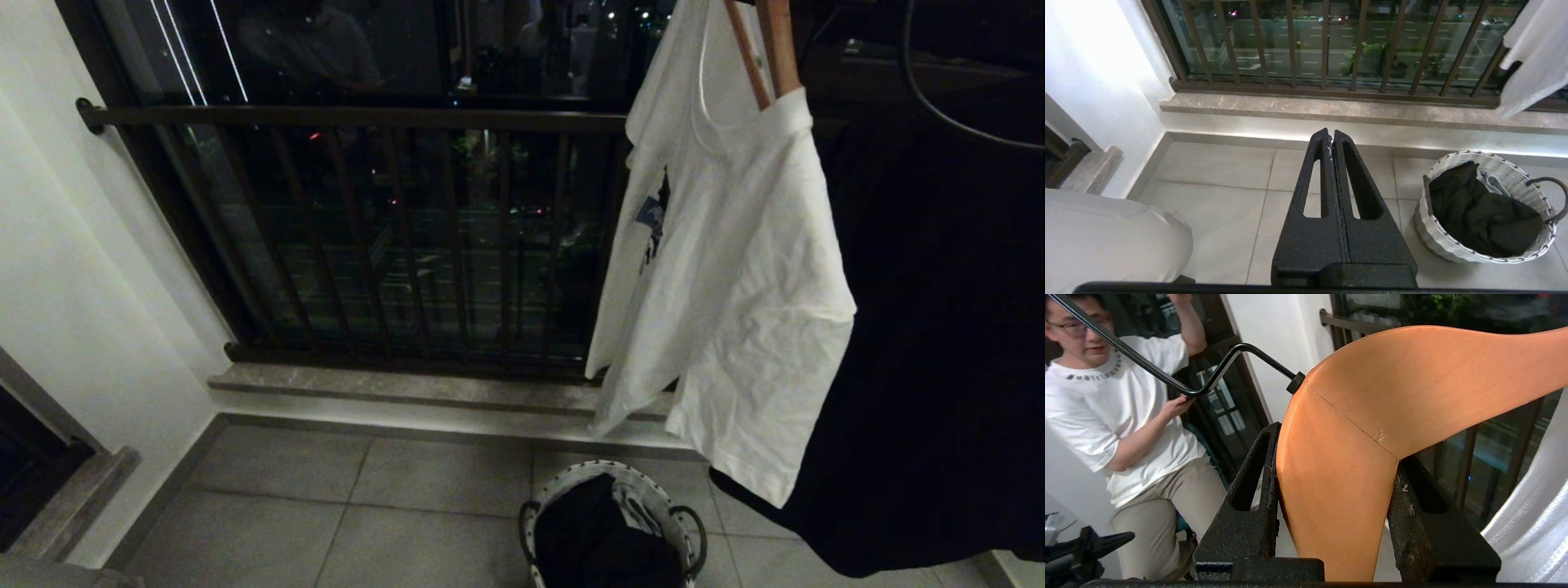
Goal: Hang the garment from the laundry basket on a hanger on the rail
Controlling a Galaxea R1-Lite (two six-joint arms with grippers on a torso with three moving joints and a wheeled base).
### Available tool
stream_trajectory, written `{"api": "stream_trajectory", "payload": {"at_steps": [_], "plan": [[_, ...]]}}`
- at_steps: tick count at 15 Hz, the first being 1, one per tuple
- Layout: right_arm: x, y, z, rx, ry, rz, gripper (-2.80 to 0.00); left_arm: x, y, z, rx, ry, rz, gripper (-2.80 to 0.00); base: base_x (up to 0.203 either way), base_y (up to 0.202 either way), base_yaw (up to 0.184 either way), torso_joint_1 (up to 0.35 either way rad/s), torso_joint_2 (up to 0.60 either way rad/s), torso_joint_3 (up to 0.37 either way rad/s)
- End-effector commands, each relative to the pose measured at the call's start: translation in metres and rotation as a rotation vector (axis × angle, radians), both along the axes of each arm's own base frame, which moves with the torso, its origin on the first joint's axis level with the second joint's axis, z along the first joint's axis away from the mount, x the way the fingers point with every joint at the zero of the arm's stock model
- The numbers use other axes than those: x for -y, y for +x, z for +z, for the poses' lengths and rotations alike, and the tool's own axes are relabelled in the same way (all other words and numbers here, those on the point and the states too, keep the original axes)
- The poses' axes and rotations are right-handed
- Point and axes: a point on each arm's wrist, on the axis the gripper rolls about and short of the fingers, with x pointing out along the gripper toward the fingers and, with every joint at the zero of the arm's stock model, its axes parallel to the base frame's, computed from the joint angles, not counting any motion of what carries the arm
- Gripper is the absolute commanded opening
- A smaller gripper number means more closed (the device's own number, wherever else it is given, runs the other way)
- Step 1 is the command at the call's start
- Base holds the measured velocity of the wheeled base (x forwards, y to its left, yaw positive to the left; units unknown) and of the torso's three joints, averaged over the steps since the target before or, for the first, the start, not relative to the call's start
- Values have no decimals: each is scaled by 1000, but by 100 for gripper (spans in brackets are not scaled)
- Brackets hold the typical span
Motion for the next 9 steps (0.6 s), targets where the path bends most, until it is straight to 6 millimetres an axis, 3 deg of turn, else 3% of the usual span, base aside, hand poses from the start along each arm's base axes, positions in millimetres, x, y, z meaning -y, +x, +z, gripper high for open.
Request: {"api": "stream_trajectory", "payload": {"at_steps": [1, 5, 9], "plan": [[0, 3, -2, -4, -1, 4, -280, 0, 0, 0, -1, 0, 0, -280, 0, 0, 0, 0, 0, 0], [-1, 6, -4, -12, -3, 3, -280, 0, 0, 0, -1, 0, 0, -280, 0, 0, 0, 0, 0, 0], [2, -11, 5, 19, -5, 18, -280, 0, 0, 0, -1, 0, 0, -280, 0, 0, 0, 0, 0, 0]]}}
